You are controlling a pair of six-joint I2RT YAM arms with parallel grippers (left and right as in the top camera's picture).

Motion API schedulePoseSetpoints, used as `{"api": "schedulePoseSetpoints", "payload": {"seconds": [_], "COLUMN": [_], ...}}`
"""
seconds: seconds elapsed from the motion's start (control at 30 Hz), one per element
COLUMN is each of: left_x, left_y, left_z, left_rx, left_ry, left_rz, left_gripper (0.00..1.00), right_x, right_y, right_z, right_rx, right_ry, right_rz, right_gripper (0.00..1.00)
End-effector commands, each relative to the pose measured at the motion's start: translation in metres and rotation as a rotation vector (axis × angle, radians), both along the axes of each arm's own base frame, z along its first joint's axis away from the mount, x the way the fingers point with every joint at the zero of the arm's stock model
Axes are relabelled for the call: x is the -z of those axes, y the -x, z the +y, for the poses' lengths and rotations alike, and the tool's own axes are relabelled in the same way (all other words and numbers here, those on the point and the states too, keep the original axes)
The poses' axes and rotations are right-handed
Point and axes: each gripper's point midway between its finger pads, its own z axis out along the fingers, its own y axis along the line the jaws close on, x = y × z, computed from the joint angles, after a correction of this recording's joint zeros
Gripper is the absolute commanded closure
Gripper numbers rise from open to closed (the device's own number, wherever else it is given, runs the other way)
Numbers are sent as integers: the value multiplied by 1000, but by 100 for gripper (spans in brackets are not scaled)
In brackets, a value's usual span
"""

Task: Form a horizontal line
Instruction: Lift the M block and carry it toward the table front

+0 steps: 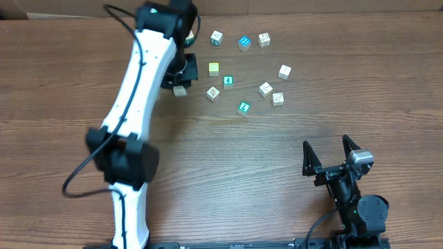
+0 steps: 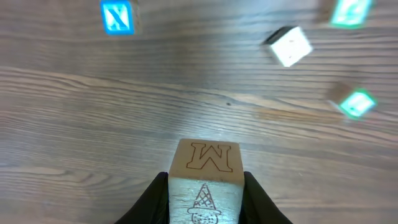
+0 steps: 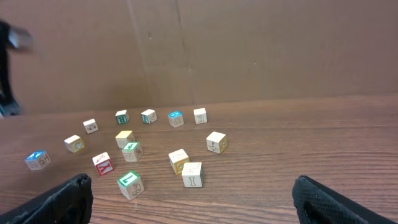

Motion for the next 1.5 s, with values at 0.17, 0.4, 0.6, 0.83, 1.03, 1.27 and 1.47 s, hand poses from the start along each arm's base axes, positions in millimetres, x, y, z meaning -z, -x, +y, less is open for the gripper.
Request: {"api": "schedulePoseSetpoints", "payload": {"seconds": [0.17,0.4,0.6,0.83,1.03,1.27,1.47], "left_x": [-94,-108,-62,5,51,91,108], "left_y": [29,69,113,110,104,96,91], "left_z": [-7,-2,13,5,-13,-43,-59], "left_rx": [94,109,81,4,-18,32,69], "left_ry": [140,151,100,89,103,168,193], "left_rz": [-218,-222,-38,41,21,-45,-97], "left_gripper": [74,77,76,76,76,73,78], "right_x": [2,2,2,2,2,2,2], "right_y": [0,0,0,0,0,0,0], "right_z": [0,0,0,0,0,0,0], "right_rx": [0,0,0,0,0,0,0], "right_ry": [-2,-2,-2,-2,-2,-2,-2], "right_rz": [-5,-5,-5,-5,-5,-4,-5], "right_gripper": [0,0,0,0,0,0,0]}}
